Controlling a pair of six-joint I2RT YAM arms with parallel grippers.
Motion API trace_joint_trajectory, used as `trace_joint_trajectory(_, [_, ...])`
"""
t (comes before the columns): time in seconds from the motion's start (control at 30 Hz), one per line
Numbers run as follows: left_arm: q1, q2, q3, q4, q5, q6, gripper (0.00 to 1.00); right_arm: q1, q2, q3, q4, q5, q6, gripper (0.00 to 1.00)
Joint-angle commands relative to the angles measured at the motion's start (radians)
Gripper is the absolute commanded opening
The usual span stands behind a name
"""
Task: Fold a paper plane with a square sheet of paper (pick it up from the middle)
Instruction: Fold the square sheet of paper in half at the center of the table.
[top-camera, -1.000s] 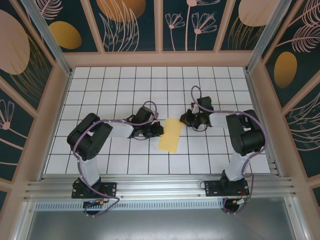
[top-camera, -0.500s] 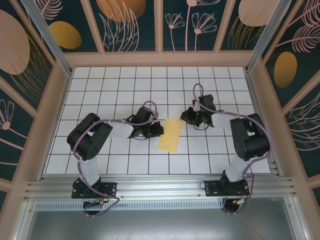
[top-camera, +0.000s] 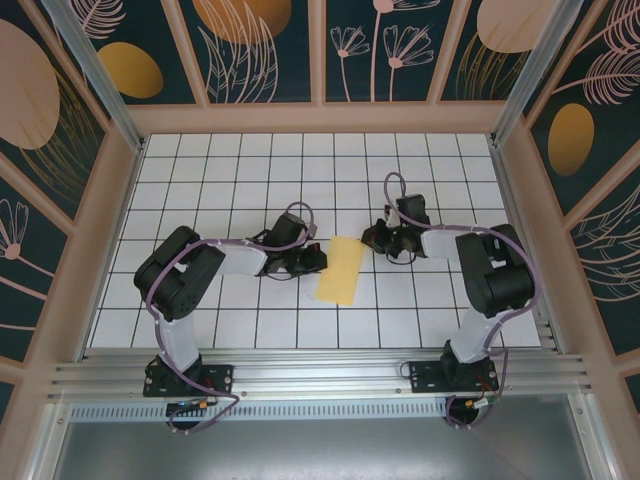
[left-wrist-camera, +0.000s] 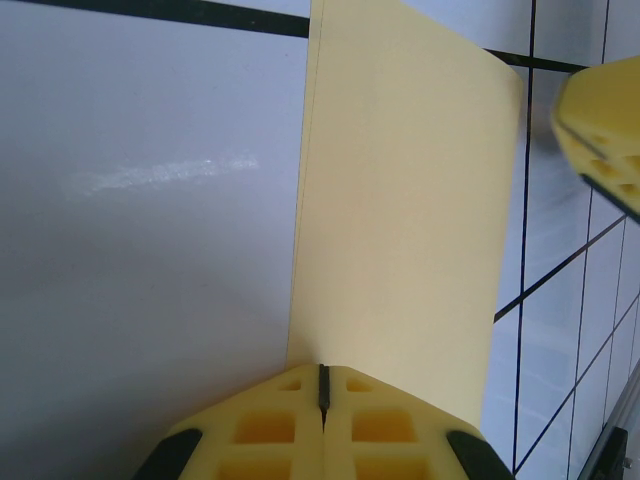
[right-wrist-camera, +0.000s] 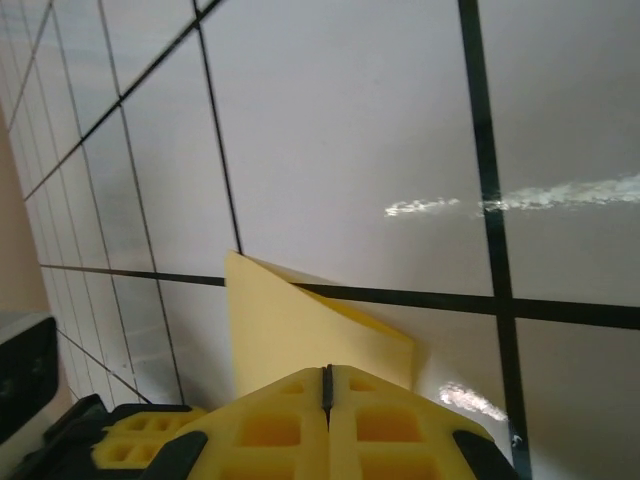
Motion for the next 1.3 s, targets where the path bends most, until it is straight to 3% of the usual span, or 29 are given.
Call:
trace_joint_trajectory(0.0, [-0.008,0.04,-0.034,-0.138,-0.027,0.015,0.0,-0.003,0.044,0.007,0.056,-0.035,-0.001,0.0])
trace_joint_trajectory(0.17, [-0.006,0.034,-0.045,-0.135,-0.03,0.013,0.0,-0.004,0.095,-0.002,-0.002,0.034,-0.02,0.0])
trace_joint_trajectory(0.3, [-0.007,0.028,-0.049,-0.134,-0.03,0.011,0.0,-0.005,0.091,-0.022,0.041,-0.038,0.006,0.0])
trace_joint_trajectory(0.63, [-0.006,0.017,-0.053,-0.135,-0.033,0.011,0.0,-0.016,0.002,0.074,-0.039,-0.037,0.001,0.0])
trace_joint_trajectory(1.07, [-0.007,0.02,-0.05,-0.126,-0.025,0.006,0.0,-0.031,0.115,0.027,0.007,-0.007,0.002,0.0])
trace_joint_trajectory(1.27, [-0.008,0.015,-0.048,-0.129,-0.024,0.006,0.0,-0.03,0.001,0.04,-0.025,-0.052,0.015,0.0])
